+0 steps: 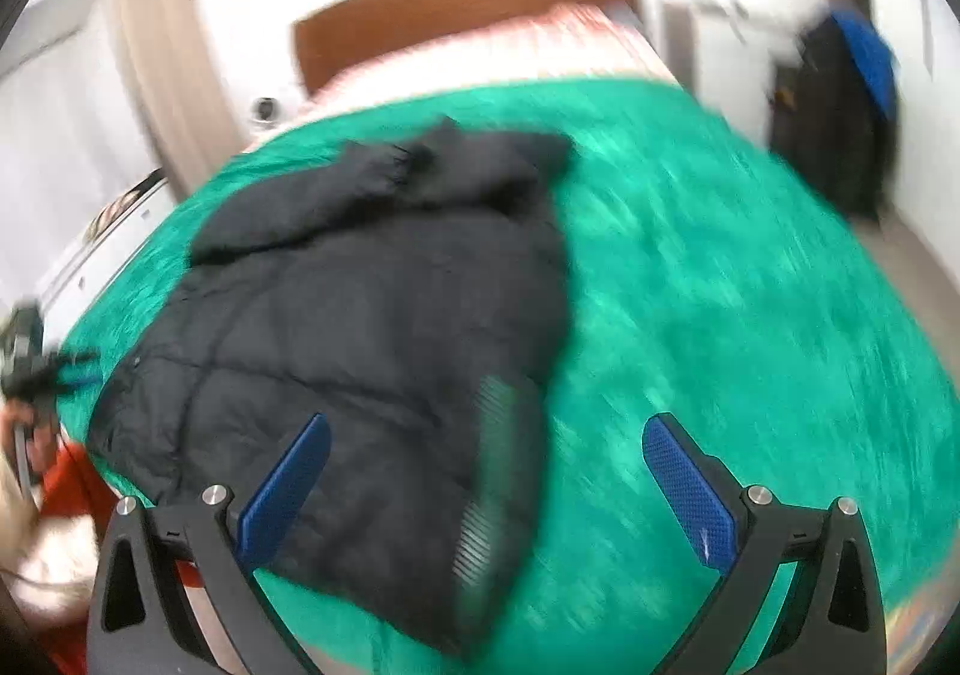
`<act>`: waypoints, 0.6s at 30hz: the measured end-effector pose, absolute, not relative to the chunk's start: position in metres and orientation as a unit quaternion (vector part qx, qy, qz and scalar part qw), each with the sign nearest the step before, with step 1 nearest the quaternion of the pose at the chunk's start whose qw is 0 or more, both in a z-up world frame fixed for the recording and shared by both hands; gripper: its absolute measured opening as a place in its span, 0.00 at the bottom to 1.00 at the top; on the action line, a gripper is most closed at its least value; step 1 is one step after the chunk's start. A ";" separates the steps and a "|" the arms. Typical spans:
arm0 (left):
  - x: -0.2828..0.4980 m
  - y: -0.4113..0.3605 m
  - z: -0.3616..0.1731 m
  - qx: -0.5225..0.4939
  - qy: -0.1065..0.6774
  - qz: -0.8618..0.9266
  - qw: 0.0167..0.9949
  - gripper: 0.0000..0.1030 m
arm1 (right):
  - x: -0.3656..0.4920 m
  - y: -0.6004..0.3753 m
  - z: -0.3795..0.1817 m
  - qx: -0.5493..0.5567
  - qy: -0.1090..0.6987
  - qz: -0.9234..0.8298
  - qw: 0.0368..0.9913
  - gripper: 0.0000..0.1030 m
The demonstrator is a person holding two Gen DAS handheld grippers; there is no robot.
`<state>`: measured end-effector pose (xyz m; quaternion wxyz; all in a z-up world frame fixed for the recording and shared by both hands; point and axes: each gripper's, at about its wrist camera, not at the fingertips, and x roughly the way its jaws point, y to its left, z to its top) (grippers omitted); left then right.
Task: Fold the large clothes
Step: 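Grasp the jacket side edge with the left gripper while the right gripper grasps the zipper edge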
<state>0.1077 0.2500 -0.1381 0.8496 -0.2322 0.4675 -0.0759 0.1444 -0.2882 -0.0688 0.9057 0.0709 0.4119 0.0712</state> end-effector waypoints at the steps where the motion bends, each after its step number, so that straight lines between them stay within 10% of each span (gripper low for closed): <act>1: 0.105 0.239 -0.144 -0.224 0.480 -0.088 0.844 0.98 | 0.143 -0.303 -0.079 0.104 0.439 0.069 0.890 0.99; 8: 0.093 0.195 -0.162 -0.145 0.529 -0.111 0.829 0.77 | 0.140 -0.301 -0.120 0.168 0.508 0.151 0.831 0.81; 13: 0.086 0.193 -0.158 -0.116 0.553 -0.095 0.820 0.25 | 0.153 -0.290 -0.141 0.153 0.550 0.160 0.805 0.24; 18: 0.060 0.199 -0.146 -0.146 0.554 -0.119 0.811 0.17 | 0.133 -0.304 -0.117 0.165 0.540 0.182 0.805 0.19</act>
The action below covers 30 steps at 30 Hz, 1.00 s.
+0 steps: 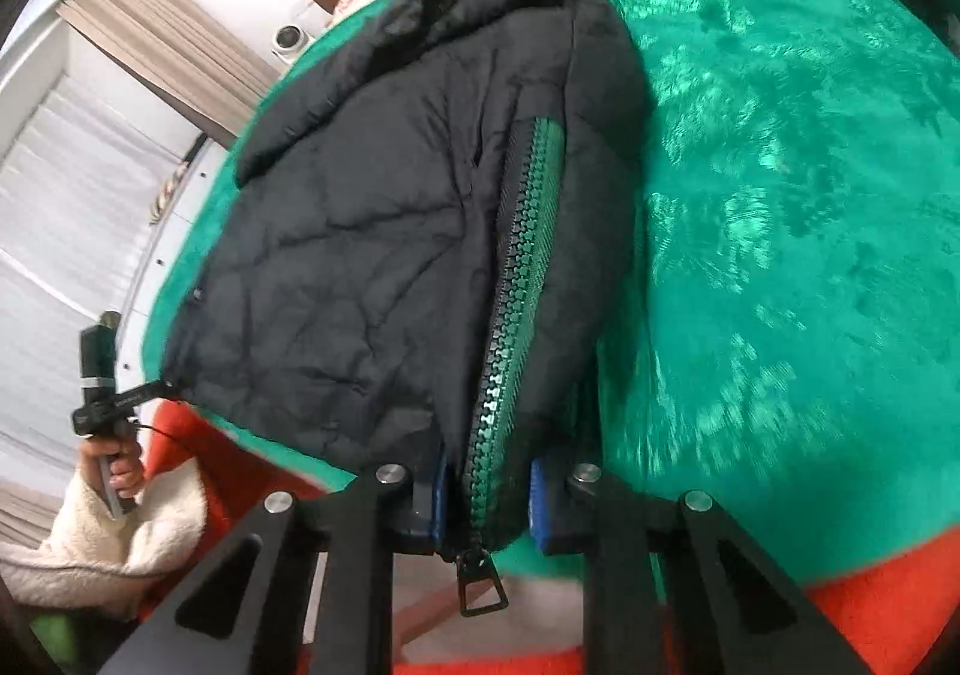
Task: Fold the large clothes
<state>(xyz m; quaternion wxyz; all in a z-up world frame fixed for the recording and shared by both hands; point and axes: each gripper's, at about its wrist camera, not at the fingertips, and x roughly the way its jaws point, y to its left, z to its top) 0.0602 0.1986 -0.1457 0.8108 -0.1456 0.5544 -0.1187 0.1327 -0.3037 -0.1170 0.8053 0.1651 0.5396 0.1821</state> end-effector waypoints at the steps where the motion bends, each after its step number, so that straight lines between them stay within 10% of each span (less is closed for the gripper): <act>1: 0.052 0.199 -0.142 -0.149 0.559 -0.125 0.806 0.17 | 0.126 -0.310 -0.112 0.167 0.539 0.186 0.804 0.19; 11: -0.034 0.230 -0.068 -0.242 0.540 -0.193 0.782 0.16 | 0.046 -0.372 -0.072 0.337 0.515 0.253 0.746 0.18; 20: 0.158 0.245 0.047 -0.244 0.372 -0.193 0.875 0.19 | 0.259 -0.381 0.029 0.322 0.355 0.308 0.822 0.18; 23: 0.274 0.232 0.055 -0.207 0.381 -0.135 0.891 0.34 | 0.348 -0.373 0.023 0.349 0.343 0.284 0.824 0.46; 24: 0.299 0.232 0.051 -0.198 0.400 -0.114 0.888 0.36 | 0.374 -0.369 0.018 0.359 0.350 0.256 0.826 0.85; 25: 0.323 0.230 0.044 -0.197 0.421 -0.100 0.880 0.40 | 0.389 -0.364 0.014 0.363 0.352 0.231 0.831 0.98; 26: 0.338 0.227 0.036 -0.195 0.437 -0.084 0.874 0.44 | 0.398 -0.367 0.011 0.360 0.341 0.200 0.845 0.99; 28: 0.355 0.224 0.021 -0.165 0.452 -0.023 0.877 0.85 | 0.402 -0.367 0.003 0.358 0.327 0.171 0.858 1.00; 30: 0.359 0.218 0.015 -0.128 0.438 -0.002 0.890 0.94 | 0.399 -0.359 -0.004 0.342 0.332 0.164 0.864 1.00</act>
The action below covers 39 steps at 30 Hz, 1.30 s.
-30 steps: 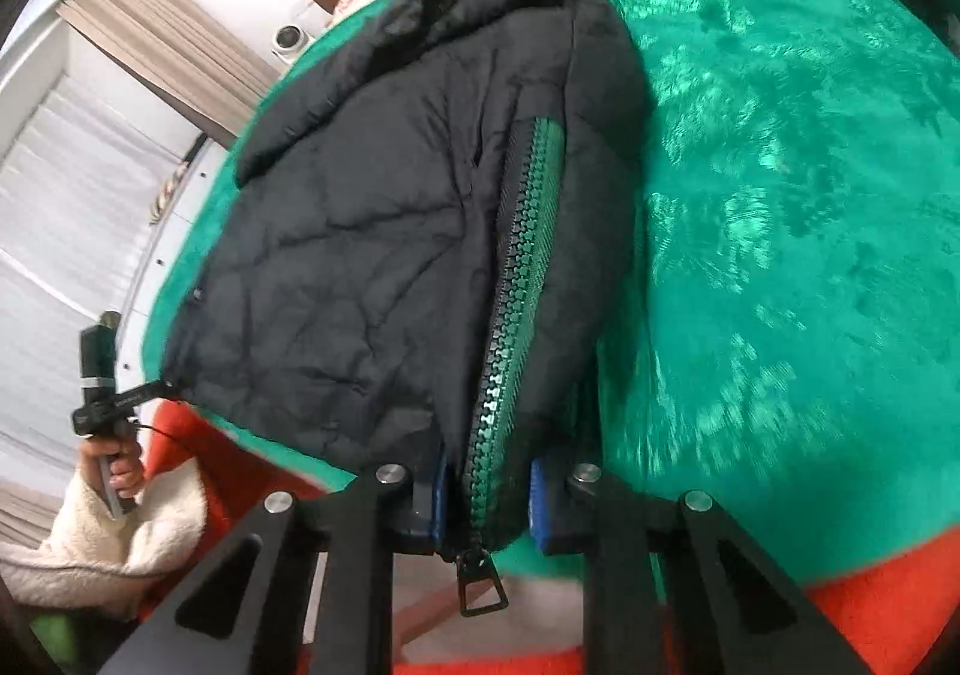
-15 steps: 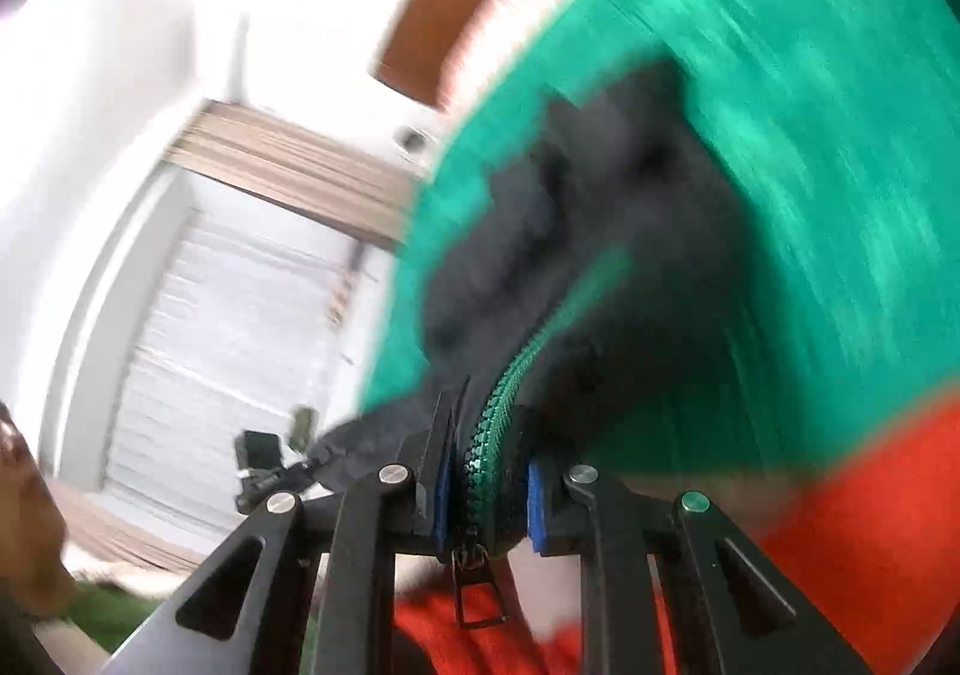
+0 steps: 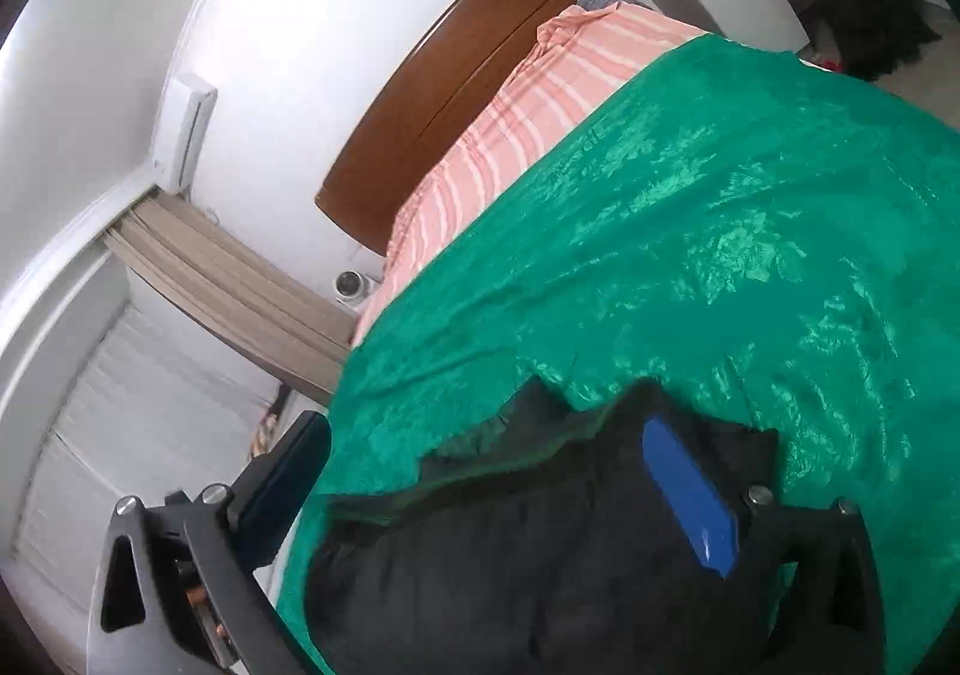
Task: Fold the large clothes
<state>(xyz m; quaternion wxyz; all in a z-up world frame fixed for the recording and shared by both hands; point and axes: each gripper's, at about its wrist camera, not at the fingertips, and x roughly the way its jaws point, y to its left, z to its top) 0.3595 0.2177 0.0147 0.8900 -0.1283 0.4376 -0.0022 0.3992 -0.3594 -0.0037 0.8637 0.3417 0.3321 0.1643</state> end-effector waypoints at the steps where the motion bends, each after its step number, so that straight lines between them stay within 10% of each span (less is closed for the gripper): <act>1: 0.364 0.212 0.011 -0.117 0.439 -0.008 0.891 0.94 | 0.396 -0.352 -0.002 0.318 0.336 0.160 0.872 1.00; 14: 0.372 0.133 -0.062 0.040 0.382 0.009 0.923 0.98 | 0.444 -0.196 -0.068 -0.069 0.361 0.134 0.920 1.00; 19: 0.368 0.182 -0.118 -0.105 0.356 -0.041 0.928 1.00 | 0.435 -0.257 -0.133 0.082 0.335 0.157 0.925 0.99; 39: 0.378 0.166 -0.142 -0.075 0.357 -0.028 0.931 1.00 | 0.443 -0.262 -0.148 0.111 0.351 0.163 0.915 0.99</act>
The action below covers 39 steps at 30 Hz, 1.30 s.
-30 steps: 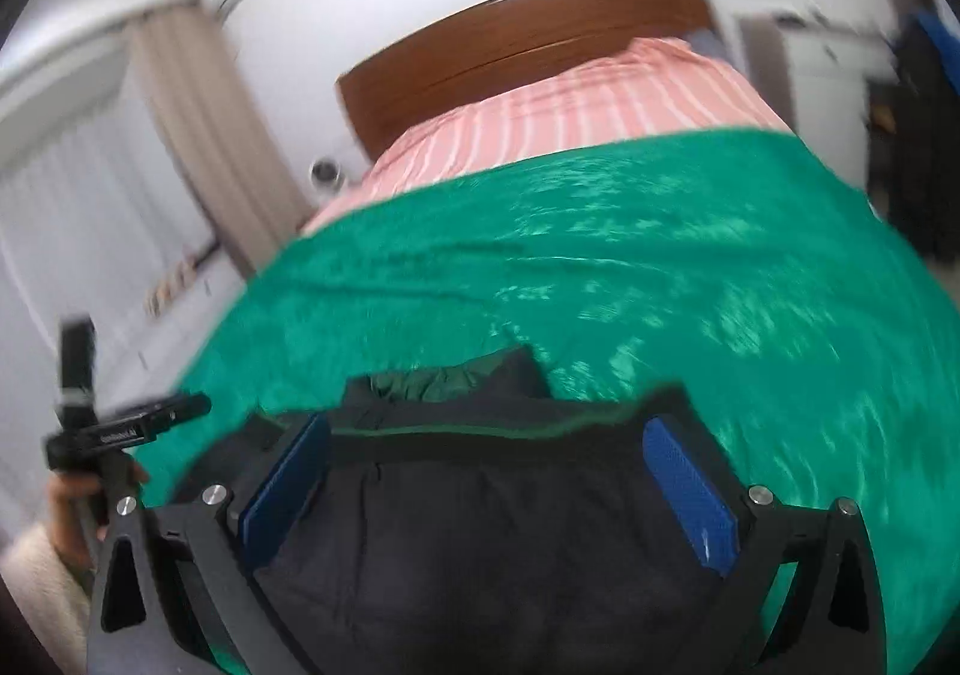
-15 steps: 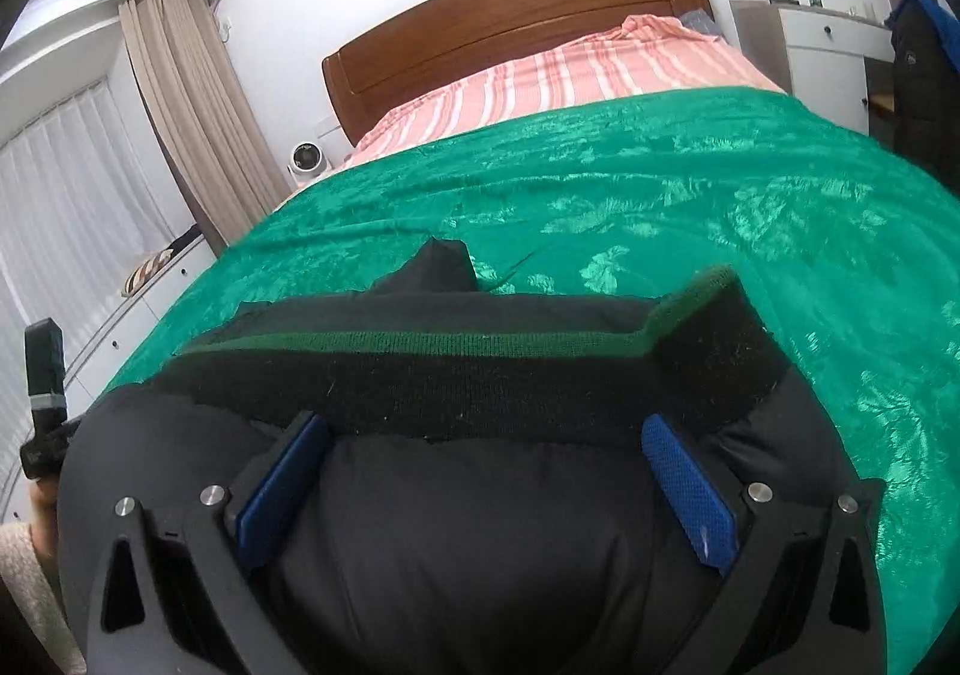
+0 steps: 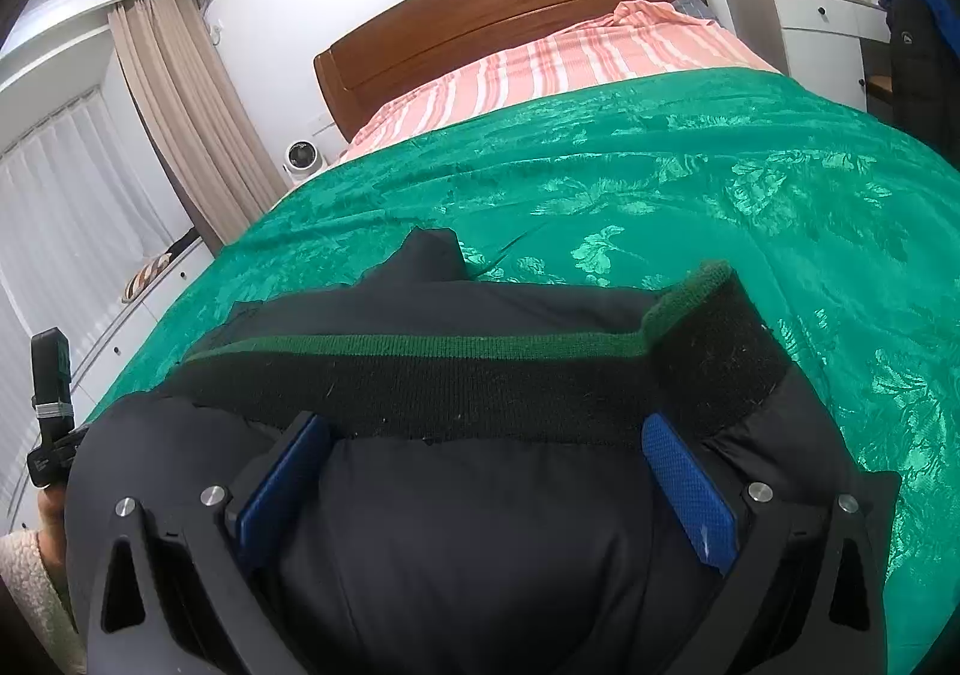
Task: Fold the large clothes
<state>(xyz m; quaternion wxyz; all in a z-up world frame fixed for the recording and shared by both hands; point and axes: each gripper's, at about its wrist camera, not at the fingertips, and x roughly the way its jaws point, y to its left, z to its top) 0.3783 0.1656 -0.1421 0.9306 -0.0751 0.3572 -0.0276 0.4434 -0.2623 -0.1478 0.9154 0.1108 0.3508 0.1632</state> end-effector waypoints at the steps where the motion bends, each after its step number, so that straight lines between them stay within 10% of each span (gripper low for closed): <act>1: 0.378 0.165 -0.142 -0.074 0.357 -0.026 0.931 1.00 | 0.444 -0.262 -0.148 0.111 0.351 0.163 0.915 0.99; 39: 0.384 0.164 -0.148 -0.074 0.366 -0.023 0.927 1.00 | 0.445 -0.265 -0.151 0.121 0.351 0.167 0.913 0.99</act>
